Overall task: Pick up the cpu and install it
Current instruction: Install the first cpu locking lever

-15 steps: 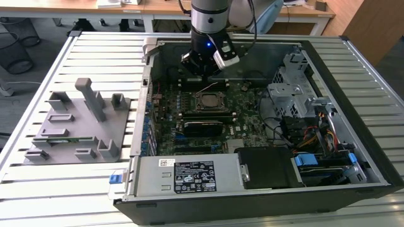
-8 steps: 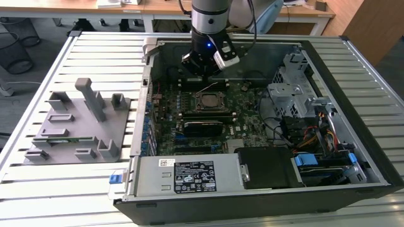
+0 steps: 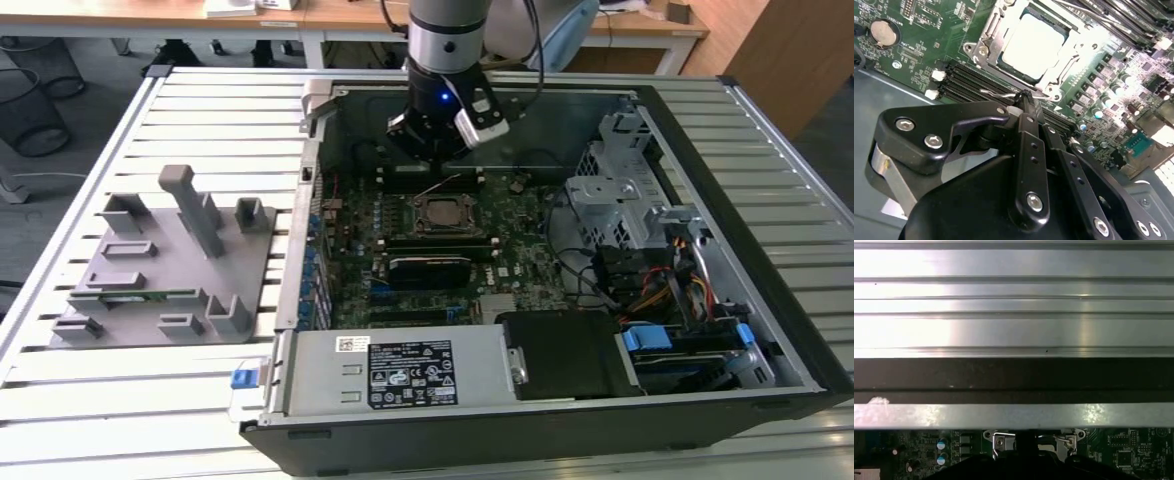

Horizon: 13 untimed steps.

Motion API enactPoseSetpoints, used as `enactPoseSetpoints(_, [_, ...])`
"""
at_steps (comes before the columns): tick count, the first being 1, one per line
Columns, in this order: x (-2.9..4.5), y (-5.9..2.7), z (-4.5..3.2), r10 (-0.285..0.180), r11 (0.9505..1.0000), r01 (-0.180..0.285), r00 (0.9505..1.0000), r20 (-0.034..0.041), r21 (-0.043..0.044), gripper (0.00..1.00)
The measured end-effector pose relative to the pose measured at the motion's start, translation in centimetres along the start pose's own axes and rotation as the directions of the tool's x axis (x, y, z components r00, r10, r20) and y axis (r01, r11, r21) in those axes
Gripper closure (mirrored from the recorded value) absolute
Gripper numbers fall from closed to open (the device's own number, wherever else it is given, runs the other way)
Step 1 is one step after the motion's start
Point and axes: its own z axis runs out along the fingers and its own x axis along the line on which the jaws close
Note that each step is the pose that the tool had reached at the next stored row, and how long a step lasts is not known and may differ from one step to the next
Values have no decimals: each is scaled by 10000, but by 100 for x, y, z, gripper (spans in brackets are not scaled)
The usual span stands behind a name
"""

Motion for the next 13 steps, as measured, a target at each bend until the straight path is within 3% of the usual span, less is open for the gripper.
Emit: enactPoseSetpoints(13, [-60, 48, 53, -13, 10000, 13, 10000, 0, 0, 89])
